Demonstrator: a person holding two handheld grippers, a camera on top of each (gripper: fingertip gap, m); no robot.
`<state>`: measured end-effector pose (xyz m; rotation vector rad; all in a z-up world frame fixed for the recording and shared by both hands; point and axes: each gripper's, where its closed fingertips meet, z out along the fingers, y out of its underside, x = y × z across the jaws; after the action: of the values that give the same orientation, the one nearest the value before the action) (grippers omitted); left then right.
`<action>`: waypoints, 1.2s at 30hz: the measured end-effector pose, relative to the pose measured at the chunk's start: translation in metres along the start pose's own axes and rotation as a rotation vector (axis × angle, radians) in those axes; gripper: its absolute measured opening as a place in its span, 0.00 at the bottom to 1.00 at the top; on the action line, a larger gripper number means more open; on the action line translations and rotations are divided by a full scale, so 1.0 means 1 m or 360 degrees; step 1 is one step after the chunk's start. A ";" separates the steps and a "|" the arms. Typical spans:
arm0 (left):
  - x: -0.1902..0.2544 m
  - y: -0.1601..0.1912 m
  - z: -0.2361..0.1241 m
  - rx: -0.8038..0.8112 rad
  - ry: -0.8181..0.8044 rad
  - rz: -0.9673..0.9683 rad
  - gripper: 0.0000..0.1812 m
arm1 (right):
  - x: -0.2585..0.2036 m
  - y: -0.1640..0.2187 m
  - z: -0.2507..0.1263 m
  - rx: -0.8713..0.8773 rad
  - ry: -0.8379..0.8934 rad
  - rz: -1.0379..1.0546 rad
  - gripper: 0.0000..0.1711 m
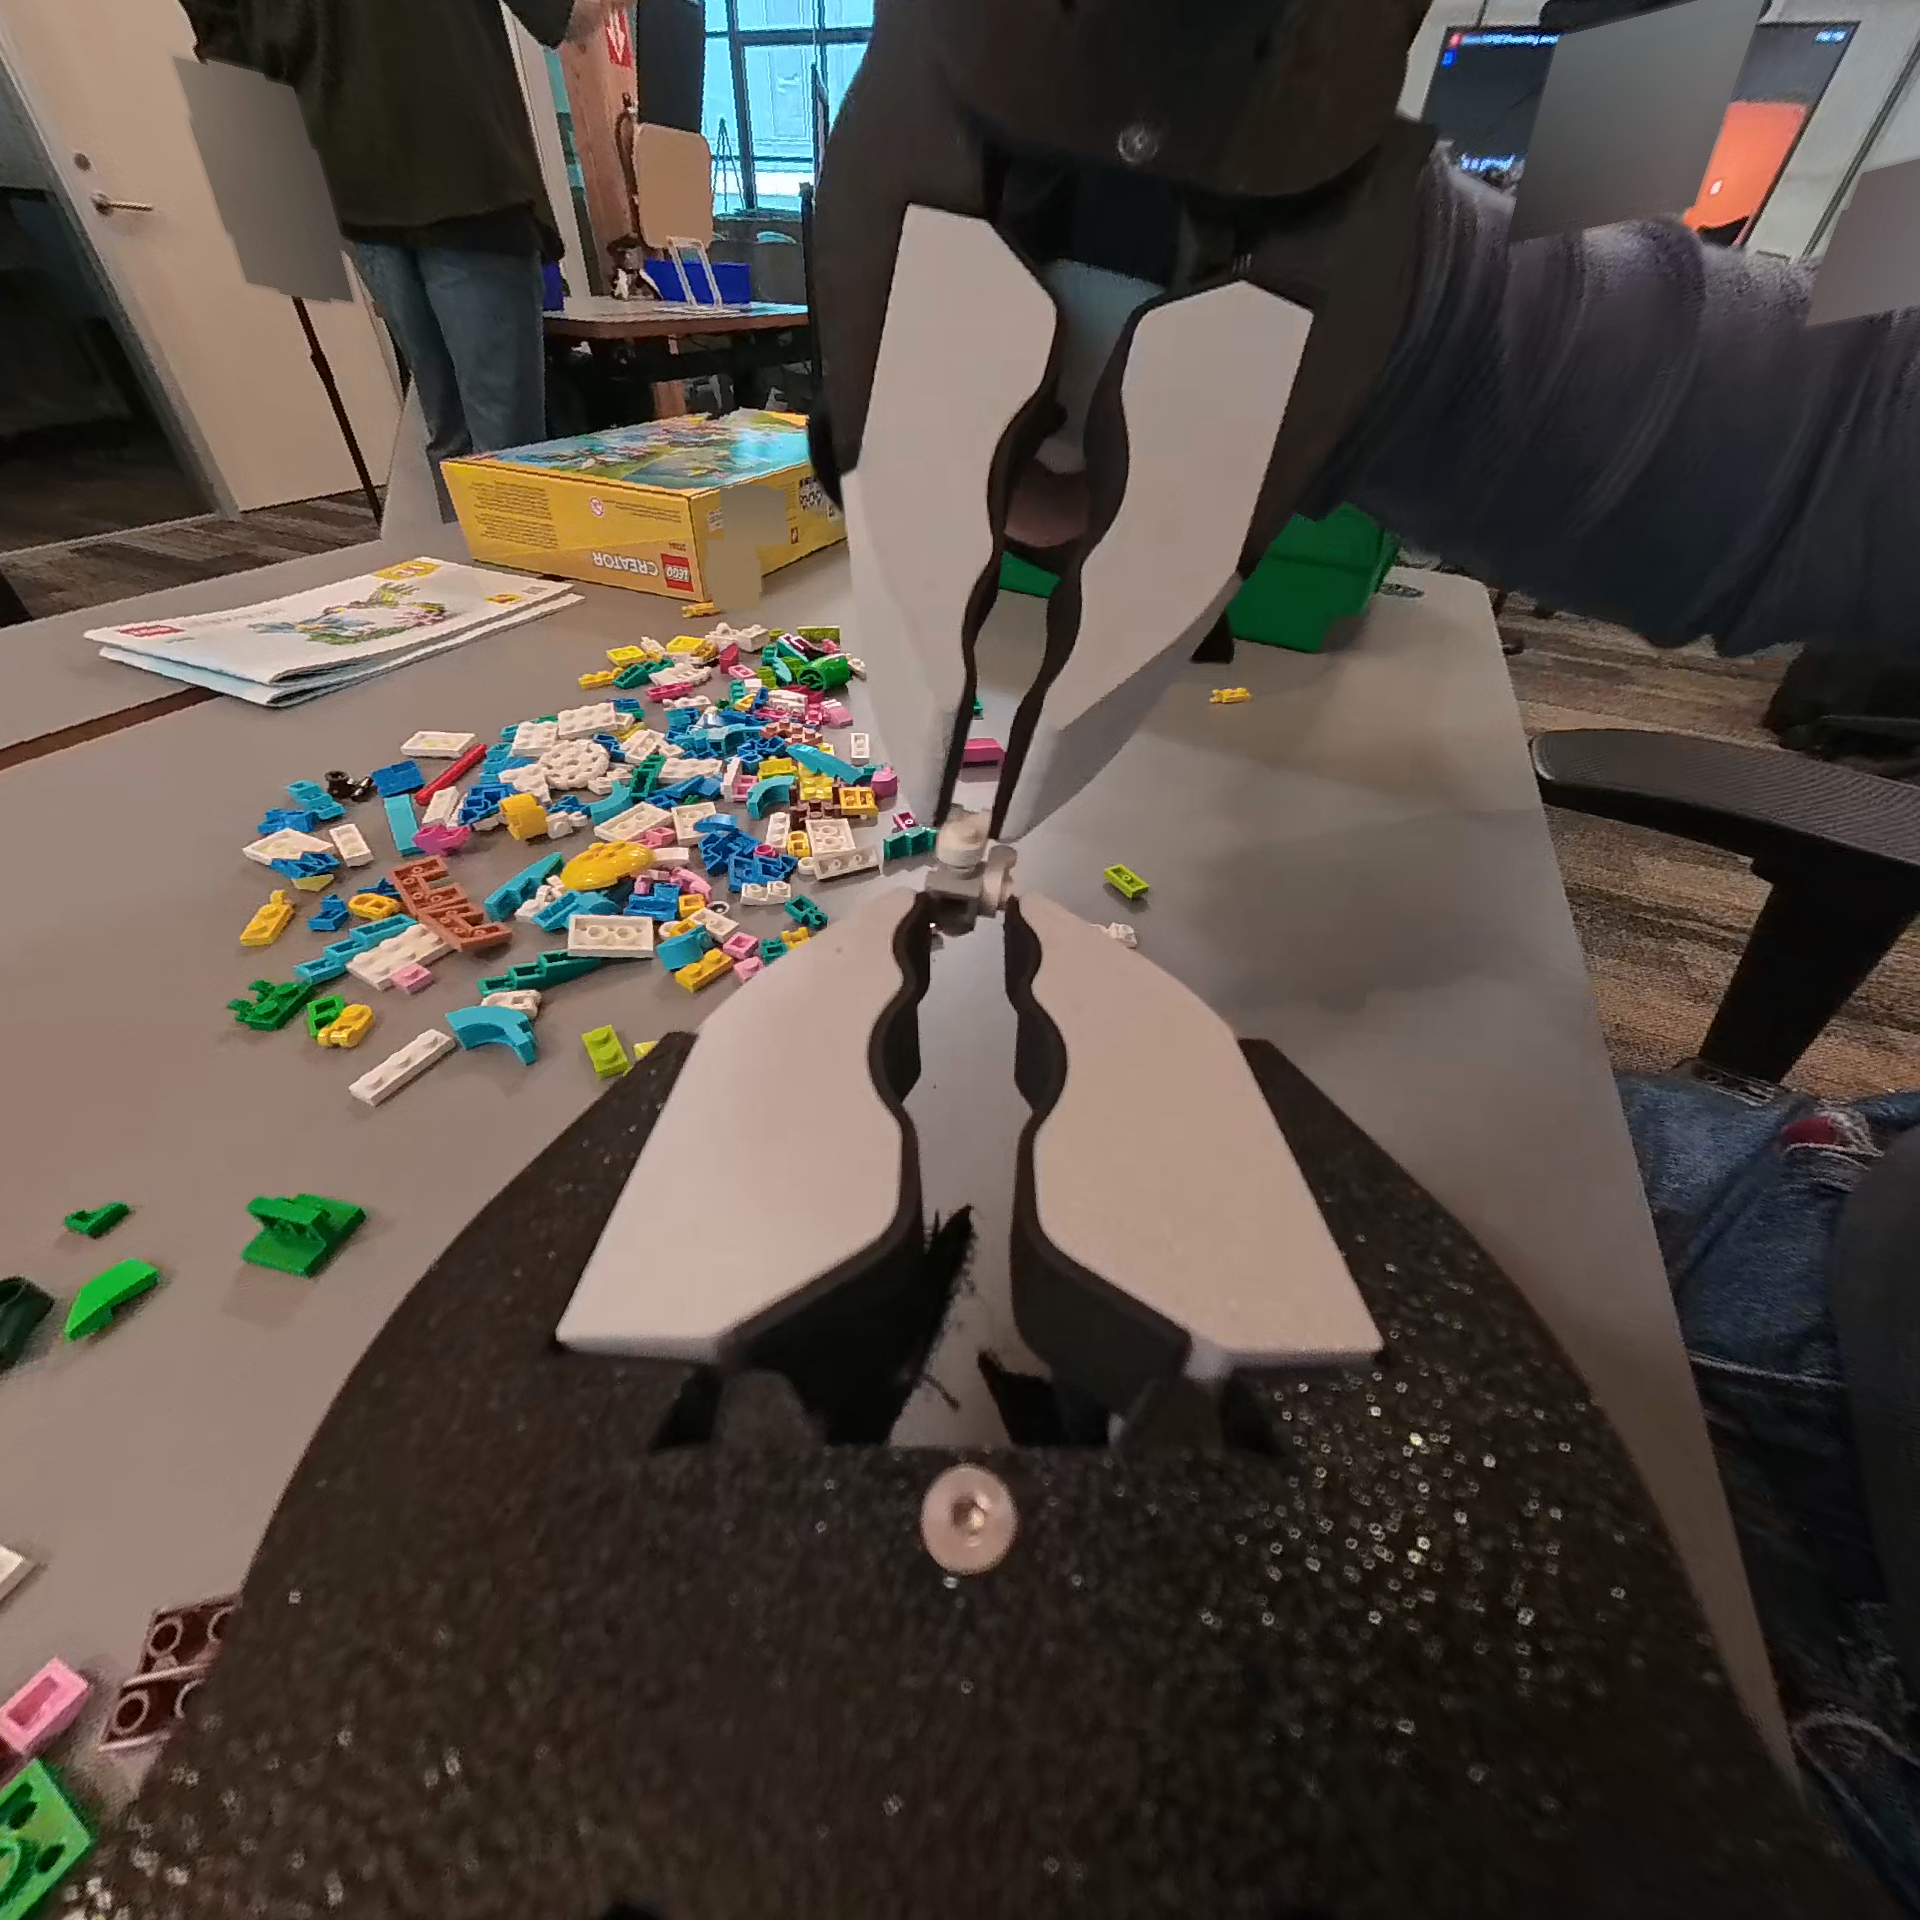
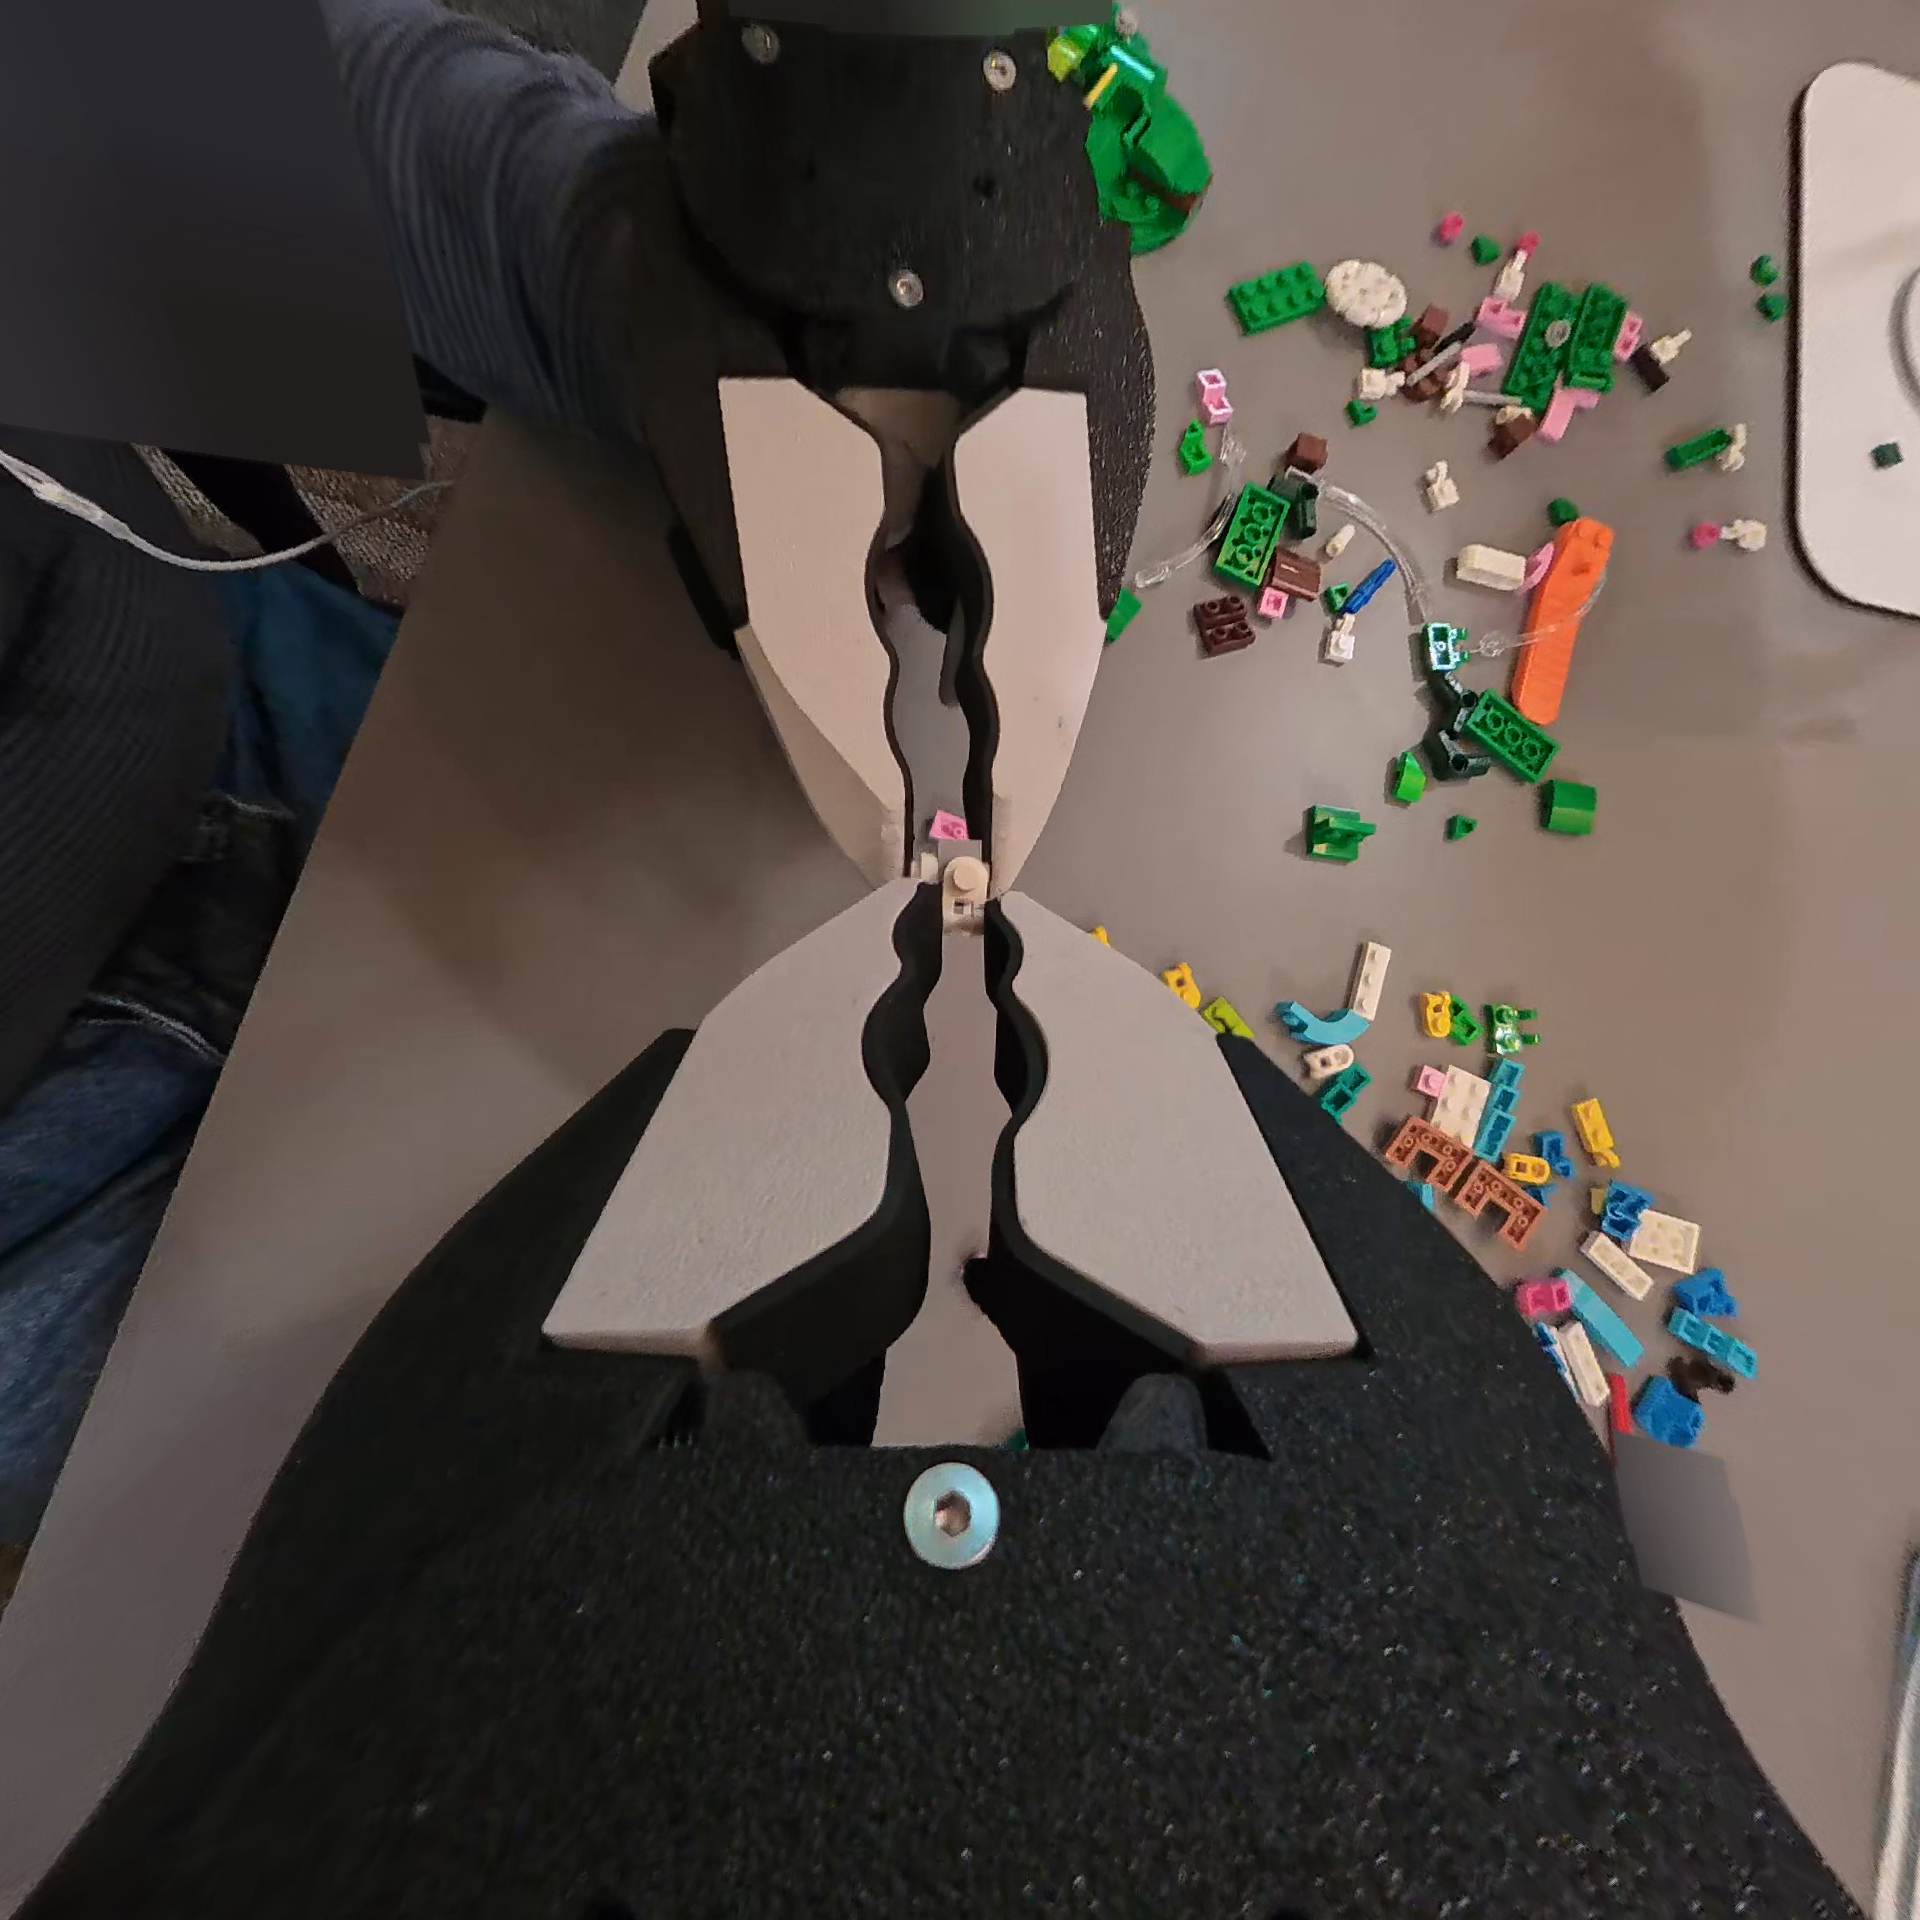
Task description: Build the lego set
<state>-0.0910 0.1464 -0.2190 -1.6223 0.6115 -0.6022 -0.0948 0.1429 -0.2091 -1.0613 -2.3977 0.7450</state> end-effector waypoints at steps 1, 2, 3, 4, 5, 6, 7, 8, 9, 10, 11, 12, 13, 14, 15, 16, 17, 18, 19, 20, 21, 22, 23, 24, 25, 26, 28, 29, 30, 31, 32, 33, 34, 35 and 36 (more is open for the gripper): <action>0.000 0.000 0.000 -0.0002 0.0001 0.0001 0.07 | -0.001 0.000 0.000 -0.0018 -0.0004 0.0000 0.04; 0.000 0.000 0.000 -0.0002 0.0000 0.0003 0.07 | -0.001 0.000 0.000 -0.0037 -0.0005 0.0001 0.04; 0.000 0.000 0.000 -0.0003 -0.0002 0.0006 0.07 | -0.001 0.000 0.000 -0.0054 -0.0003 0.0001 0.04; 0.000 0.000 0.000 -0.0005 -0.0001 0.0008 0.07 | -0.001 0.000 0.001 -0.0068 -0.0002 0.0000 0.04; 0.000 0.001 0.000 -0.0007 -0.0002 0.0010 0.07 | -0.001 0.000 0.001 -0.0080 -0.0003 -0.0002 0.04; 0.000 0.001 0.001 -0.0009 -0.0002 0.0012 0.07 | -0.001 0.001 0.001 -0.0091 -0.0003 -0.0002 0.04; 0.001 0.001 0.001 -0.0010 -0.0002 0.0015 0.07 | -0.001 0.001 0.002 -0.0098 -0.0010 0.0000 0.04; 0.001 0.001 0.001 -0.0011 -0.0001 0.0017 0.07 | -0.002 0.001 0.002 -0.0104 -0.0012 0.0000 0.04; 0.001 0.001 0.001 -0.0012 -0.0003 0.0018 0.07 | -0.002 0.001 0.002 -0.0113 -0.0008 -0.0002 0.04; 0.001 0.001 0.001 -0.0013 -0.0003 0.0018 0.07 | -0.002 0.001 0.002 -0.0117 -0.0007 0.0000 0.04; 0.001 0.001 0.001 -0.0014 -0.0001 0.0018 0.07 | -0.002 0.001 0.002 -0.0118 -0.0006 0.0001 0.04; 0.001 0.001 0.001 -0.0014 -0.0002 0.0020 0.07 | -0.002 0.001 0.002 -0.0118 -0.0003 0.0002 0.04; 0.001 0.001 0.001 -0.0015 -0.0001 0.0020 0.07 | -0.002 0.001 0.002 -0.0118 0.0000 0.0003 0.04; 0.001 0.001 0.001 -0.0015 0.0000 0.0020 0.07 | -0.002 0.001 0.002 -0.0119 0.0003 0.0004 0.04; 0.001 0.001 0.001 -0.0016 0.0001 0.0021 0.07 | -0.002 0.001 0.002 -0.0119 0.0006 0.0005 0.04; 0.001 0.001 0.001 -0.0016 0.0001 0.0022 0.07 | -0.002 0.001 0.002 -0.0120 0.0009 0.0006 0.04; 0.001 0.001 0.001 -0.0016 0.0002 0.0023 0.07 | -0.003 0.002 0.002 -0.0122 0.0010 0.0007 0.04; 0.002 0.001 0.001 -0.0017 0.0005 0.0022 0.07 | -0.003 0.001 0.002 -0.0123 0.0012 0.0008 0.04; 0.001 0.001 0.001 -0.0016 0.0005 0.0021 0.07 | -0.003 0.001 0.002 -0.0122 0.0017 0.0008 0.04; 0.001 0.001 0.001 -0.0014 0.0004 0.0021 0.07 | -0.002 0.001 0.002 -0.0121 0.0020 0.0005 0.04; 0.001 0.001 0.001 -0.0013 0.0005 0.0020 0.07 | -0.002 0.001 0.002 -0.0120 0.0022 0.0003 0.04; 0.001 0.001 0.001 -0.0012 0.0005 0.0018 0.07 | -0.002 0.001 0.002 -0.0120 0.0024 0.0003 0.04; 0.001 0.001 0.001 -0.0012 0.0005 0.0019 0.07 | -0.002 0.001 0.002 -0.0122 0.0023 0.0004 0.04; 0.001 0.001 0.001 -0.0014 0.0005 0.0020 0.07 | -0.002 0.001 0.002 -0.0125 0.0024 0.0002 0.04; 0.001 0.001 0.001 -0.0014 0.0004 0.0020 0.07 | -0.002 0.001 0.002 -0.0125 0.0027 0.0000 0.04; 0.001 0.001 0.001 -0.0012 0.0004 0.0018 0.07 | -0.002 0.001 0.002 -0.0125 0.0030 -0.0002 0.04; 0.001 0.001 0.001 -0.0008 0.0005 0.0015 0.07 | -0.002 0.000 0.002 -0.0126 0.0032 -0.0004 0.04; 0.001 0.001 0.001 -0.0008 0.0005 0.0016 0.07 | -0.002 0.001 0.002 -0.0128 0.0033 -0.0006 0.04; 0.001 0.001 0.001 -0.0009 0.0004 0.0017 0.07 | -0.002 0.001 0.002 -0.0131 0.0035 -0.0008 0.04; 0.001 0.001 0.001 -0.0010 0.0003 0.0018 0.07 | -0.002 0.001 0.002 -0.0132 0.0037 -0.0009 0.04; 0.001 0.001 0.001 -0.0010 0.0004 0.0018 0.07 | -0.002 0.001 0.002 -0.0131 0.0038 -0.0009 0.04; 0.001 0.001 0.001 -0.0010 0.0005 0.0018 0.07 | -0.002 0.001 0.002 -0.0131 0.0039 -0.0009 0.04; 0.001 0.001 0.001 -0.0010 0.0006 0.0018 0.07 | -0.002 0.001 0.002 -0.0131 0.0039 -0.0009 0.04; 0.001 0.001 0.001 -0.0010 0.0006 0.0018 0.07 | -0.002 0.001 0.002 -0.0131 0.0040 -0.0010 0.04; 0.001 0.001 0.001 -0.0010 0.0006 0.0019 0.07 | -0.002 0.001 0.002 -0.0132 0.0040 -0.0010 0.04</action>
<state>-0.0896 0.1461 -0.2201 -1.6226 0.6260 -0.5955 -0.0941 0.1408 -0.2118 -1.0883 -2.4280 0.6315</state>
